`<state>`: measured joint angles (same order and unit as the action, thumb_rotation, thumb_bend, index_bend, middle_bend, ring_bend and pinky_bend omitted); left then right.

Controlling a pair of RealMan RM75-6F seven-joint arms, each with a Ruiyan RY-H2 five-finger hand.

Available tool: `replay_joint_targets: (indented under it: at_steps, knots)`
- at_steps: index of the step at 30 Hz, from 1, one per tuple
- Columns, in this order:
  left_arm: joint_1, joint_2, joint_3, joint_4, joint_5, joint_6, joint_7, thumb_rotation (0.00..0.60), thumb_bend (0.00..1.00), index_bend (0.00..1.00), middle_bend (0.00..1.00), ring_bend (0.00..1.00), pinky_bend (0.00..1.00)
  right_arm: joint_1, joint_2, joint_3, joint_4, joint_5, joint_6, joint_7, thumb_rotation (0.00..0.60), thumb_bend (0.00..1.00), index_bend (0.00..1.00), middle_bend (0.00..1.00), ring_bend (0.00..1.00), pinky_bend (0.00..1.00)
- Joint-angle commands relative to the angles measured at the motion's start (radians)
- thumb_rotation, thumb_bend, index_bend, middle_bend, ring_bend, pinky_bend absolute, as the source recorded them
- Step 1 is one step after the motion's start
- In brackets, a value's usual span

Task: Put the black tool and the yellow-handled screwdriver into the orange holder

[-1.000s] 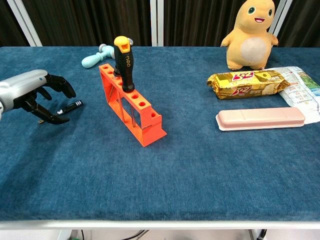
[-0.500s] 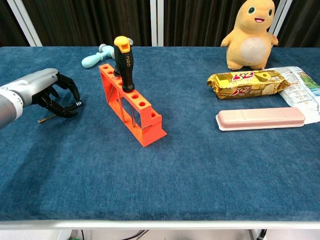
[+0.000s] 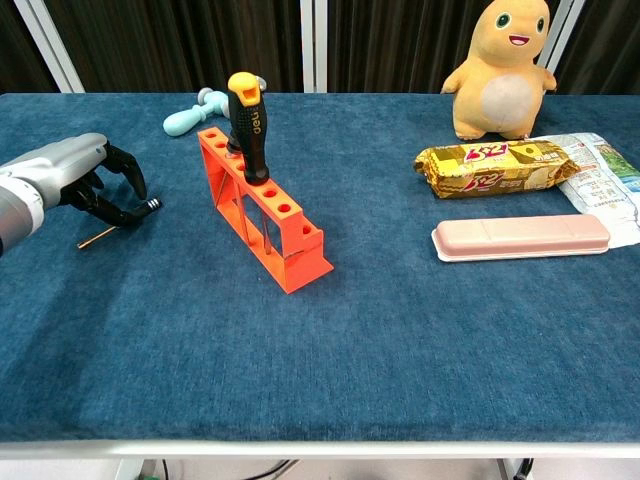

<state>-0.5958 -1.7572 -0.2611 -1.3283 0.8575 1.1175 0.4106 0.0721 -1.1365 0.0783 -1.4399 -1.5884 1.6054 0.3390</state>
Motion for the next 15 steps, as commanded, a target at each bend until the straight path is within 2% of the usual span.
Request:
replay_joint_targets:
  at_steps: [1, 9, 15]
  knots:
    - [0.000, -0.003, 0.001, 0.004, -0.011, -0.011, 0.001, 0.600, 0.29, 0.49, 0.32, 0.16, 0.25, 0.002, -0.001, 0.000, 0.000, 0.001, -0.004, -0.001, 0.600, 0.34, 0.00, 0.00, 0.00, 0.00]
    - [-0.006, -0.010, -0.004, 0.017, -0.013, -0.024, -0.007, 0.600, 0.31, 0.50, 0.32, 0.16, 0.25, 0.001, 0.000, 0.001, 0.000, 0.002, -0.001, -0.001, 0.600, 0.34, 0.00, 0.00, 0.00, 0.00]
    - [0.001, -0.008, -0.006, 0.006, 0.000, -0.013, -0.026, 0.600, 0.36, 0.59, 0.35, 0.17, 0.26, 0.003, -0.001, 0.000, 0.001, 0.002, -0.007, -0.002, 0.600, 0.34, 0.00, 0.00, 0.00, 0.00]
